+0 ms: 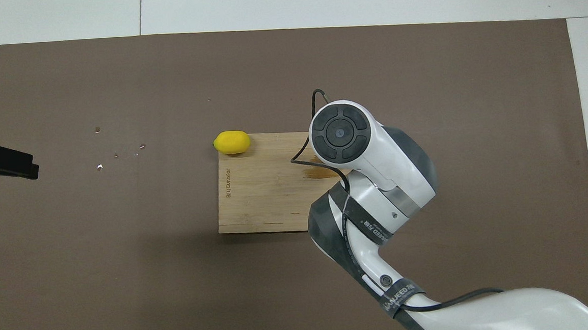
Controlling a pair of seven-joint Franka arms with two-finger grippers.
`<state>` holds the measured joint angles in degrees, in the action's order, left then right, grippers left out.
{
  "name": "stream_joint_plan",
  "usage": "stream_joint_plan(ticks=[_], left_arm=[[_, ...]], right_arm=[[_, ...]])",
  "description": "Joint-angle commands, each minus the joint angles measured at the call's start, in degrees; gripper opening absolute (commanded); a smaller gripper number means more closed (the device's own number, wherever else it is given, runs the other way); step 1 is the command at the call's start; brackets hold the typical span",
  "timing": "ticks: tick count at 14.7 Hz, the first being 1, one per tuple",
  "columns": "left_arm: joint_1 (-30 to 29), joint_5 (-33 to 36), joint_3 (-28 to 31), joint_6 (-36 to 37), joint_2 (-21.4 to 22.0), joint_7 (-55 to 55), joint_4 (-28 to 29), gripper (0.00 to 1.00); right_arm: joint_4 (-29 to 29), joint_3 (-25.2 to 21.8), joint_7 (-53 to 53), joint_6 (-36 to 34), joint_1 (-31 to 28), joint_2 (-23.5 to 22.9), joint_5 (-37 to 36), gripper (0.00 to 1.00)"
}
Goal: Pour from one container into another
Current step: 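Tilt the clear cup with the right gripper to pour into the metal cup, then turn the clear cup upright and carry it back with the right gripper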
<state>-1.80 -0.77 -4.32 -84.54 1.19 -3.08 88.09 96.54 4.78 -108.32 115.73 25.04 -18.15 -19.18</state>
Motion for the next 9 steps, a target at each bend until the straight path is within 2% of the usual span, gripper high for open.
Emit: stream_joint_plan(ticks=[1, 9], left_arm=[[0.13, 0.16, 0.28, 0.34, 0.48, -0.17, 0.16, 1.0], [0.13, 0.16, 0.28, 0.61, 1.54, -0.08, 1.83, 1.0]], right_arm=[[-1.35, 0.31, -1.28, -0.33, -1.74, -0.14, 4.22, 0.0], [-1.44, 0.4, -0.67, 0.2, -7.45, -0.05, 15.9, 0.0]])
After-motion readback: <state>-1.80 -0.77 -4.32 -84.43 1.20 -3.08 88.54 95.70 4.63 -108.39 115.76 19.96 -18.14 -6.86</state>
